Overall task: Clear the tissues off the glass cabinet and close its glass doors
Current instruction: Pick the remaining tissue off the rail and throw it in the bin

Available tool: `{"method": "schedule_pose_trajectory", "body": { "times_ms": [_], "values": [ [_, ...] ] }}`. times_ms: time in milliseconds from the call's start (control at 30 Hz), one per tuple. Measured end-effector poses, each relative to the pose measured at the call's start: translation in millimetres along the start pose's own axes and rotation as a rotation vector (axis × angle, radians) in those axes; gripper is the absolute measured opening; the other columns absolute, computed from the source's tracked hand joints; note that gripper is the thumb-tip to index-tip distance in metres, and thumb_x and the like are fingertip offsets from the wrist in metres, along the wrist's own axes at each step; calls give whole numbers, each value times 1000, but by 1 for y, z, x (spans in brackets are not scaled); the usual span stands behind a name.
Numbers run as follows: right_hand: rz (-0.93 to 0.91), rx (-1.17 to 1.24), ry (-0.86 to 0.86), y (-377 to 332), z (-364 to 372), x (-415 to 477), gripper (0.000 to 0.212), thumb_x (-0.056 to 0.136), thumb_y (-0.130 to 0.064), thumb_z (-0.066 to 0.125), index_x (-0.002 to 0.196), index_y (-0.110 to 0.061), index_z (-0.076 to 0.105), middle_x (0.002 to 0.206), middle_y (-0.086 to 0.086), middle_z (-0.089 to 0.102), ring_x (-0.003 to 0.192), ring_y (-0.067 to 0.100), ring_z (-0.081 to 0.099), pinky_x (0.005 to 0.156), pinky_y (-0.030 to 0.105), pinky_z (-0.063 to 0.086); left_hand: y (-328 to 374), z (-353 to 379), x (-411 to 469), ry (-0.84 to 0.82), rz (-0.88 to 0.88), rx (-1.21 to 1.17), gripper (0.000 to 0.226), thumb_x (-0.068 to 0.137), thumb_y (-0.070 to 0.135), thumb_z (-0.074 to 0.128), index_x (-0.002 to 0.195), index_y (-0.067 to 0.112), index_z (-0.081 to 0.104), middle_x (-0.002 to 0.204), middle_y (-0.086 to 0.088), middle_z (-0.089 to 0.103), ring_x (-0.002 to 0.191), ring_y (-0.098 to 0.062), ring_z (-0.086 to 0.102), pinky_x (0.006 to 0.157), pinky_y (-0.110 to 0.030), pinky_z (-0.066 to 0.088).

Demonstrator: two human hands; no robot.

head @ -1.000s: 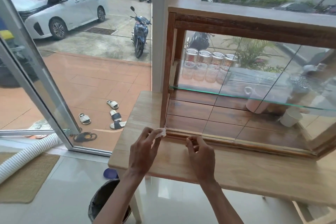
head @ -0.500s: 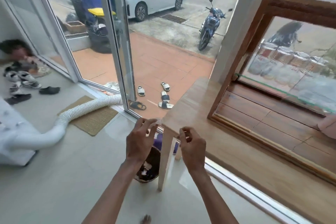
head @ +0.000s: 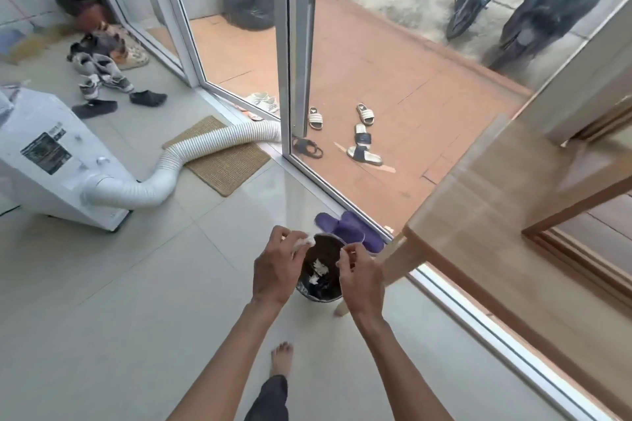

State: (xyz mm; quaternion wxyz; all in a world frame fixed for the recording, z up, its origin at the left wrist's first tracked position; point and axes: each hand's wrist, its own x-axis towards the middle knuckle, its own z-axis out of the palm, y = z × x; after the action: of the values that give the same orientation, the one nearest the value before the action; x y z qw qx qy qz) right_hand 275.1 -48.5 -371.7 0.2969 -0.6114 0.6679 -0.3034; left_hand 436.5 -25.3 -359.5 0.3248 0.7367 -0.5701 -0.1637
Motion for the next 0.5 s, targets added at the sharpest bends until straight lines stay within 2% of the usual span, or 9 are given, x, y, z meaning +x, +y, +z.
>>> {"method": "schedule_pose_trajectory", "body": {
  "times_ms": [167,300,433,500],
  "values": [
    [227,-118,-52,37,63,26,6,93,-22,62,90,-17,63,78,3,71,72,25,66,65,35,52,-62,46,33,-204,-133,-7,11,93,34,61,103,31,62,101,9,50,74,-15,63,62,-33,52],
    [407,-147,-53,71,112,56,5,90,-20,65,85,-17,64,71,-3,65,73,23,65,63,32,48,-107,100,62,-330,-195,-25,8,93,29,58,101,30,61,101,7,53,78,-15,62,63,-26,43],
    [532,-176,-49,109,156,86,6,89,-22,66,83,-21,64,69,-7,64,73,20,64,60,30,46,-147,159,88,-416,-237,-38,11,93,21,58,103,26,61,102,3,56,81,-18,62,70,-33,50],
    [585,-176,-42,126,173,100,6,87,-20,65,82,-22,65,68,-7,64,72,20,64,59,30,44,-163,185,99,-446,-265,-35,13,92,19,58,103,24,62,102,3,56,82,-18,61,71,-32,50]
  ]
}}
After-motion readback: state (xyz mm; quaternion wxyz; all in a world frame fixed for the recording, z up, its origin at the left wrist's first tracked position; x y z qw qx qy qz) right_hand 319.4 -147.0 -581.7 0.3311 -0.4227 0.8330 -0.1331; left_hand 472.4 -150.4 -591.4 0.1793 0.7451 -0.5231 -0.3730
